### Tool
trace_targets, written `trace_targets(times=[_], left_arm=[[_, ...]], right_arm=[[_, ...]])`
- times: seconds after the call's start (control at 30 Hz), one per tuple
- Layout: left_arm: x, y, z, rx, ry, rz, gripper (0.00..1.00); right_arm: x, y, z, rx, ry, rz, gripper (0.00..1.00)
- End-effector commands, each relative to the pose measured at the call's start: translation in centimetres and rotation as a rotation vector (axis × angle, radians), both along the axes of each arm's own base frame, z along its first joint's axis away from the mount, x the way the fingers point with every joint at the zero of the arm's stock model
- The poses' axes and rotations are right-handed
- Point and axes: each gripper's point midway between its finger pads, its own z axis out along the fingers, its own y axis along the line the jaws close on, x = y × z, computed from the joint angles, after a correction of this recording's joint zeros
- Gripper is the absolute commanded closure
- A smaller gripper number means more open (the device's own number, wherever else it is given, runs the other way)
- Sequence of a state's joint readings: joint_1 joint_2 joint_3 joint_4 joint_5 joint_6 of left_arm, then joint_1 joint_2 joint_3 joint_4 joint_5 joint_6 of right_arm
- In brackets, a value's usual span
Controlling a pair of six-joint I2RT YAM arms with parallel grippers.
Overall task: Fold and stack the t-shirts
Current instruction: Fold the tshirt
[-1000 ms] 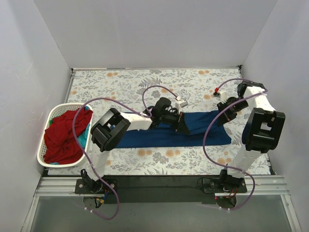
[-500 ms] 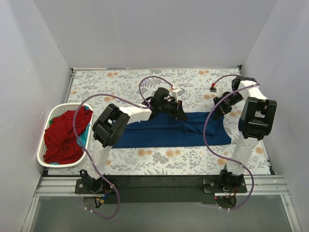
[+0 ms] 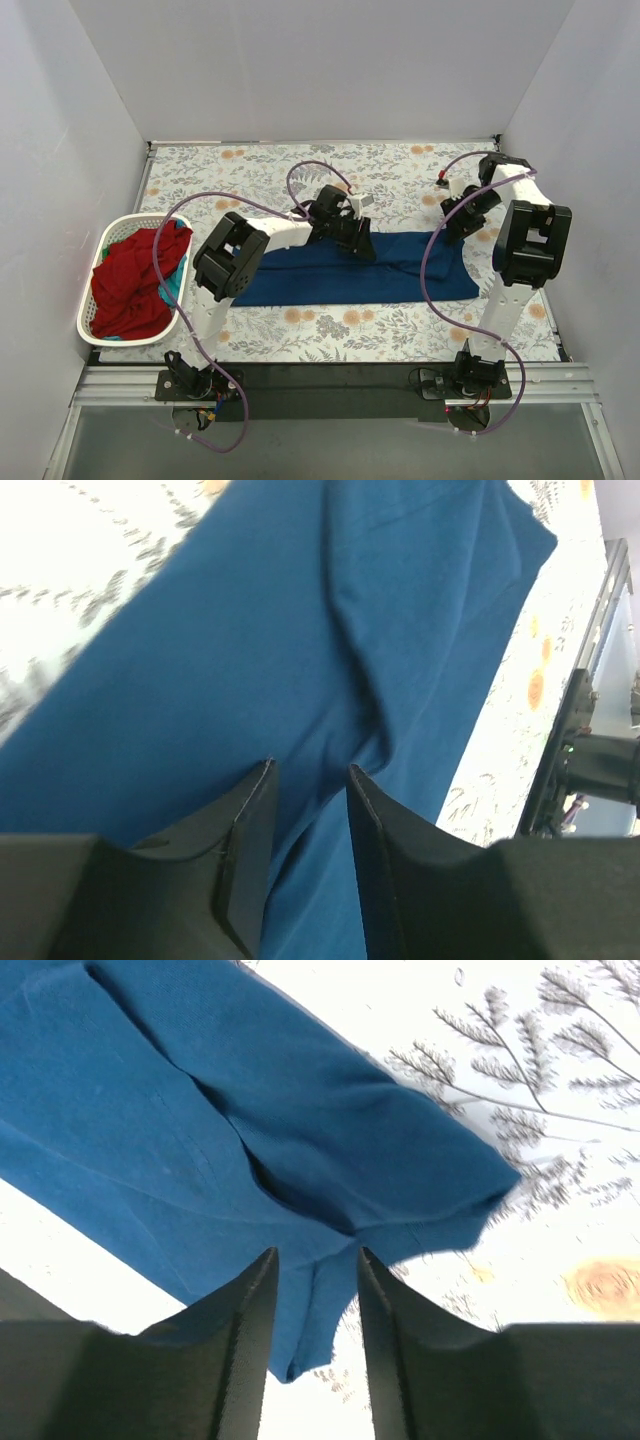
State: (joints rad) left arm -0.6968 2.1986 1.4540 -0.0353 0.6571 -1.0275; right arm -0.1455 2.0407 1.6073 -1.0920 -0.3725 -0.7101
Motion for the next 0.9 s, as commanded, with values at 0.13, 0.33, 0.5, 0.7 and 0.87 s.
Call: trace_targets(times=[0.13, 0.33, 0.5, 0.7, 0.87], left_arm=[[-0.5, 3.0, 7.8, -0.048, -0.192, -0.039, 0.65], [-1.2, 3.9, 7.9, 0.003, -0.145, -0.042, 0.64], [0.9, 7.0, 5.9, 0.074, -0.050, 0.024, 0.65], [2.2, 11.1, 4.2, 0.195, -0.037, 0.037, 0.65], [2.3, 15.2, 2.9, 0.274, 0.007, 0.077, 0.66]], right_arm=[[-1.1, -0.4, 4.3, -0.060, -0.102, -0.018, 0.54], [-2.6, 1.8, 3.1, -0.004, -0.038, -0.018, 0.64], [-3.5, 3.1, 0.9, -0.010, 0.010, 0.014, 0.64], [-3.3, 2.7, -2.4, -0.114, 0.040, 0.053, 0.65], [-1.4, 0.9, -5.2, -0.229, 0.052, 0.068, 0.68]])
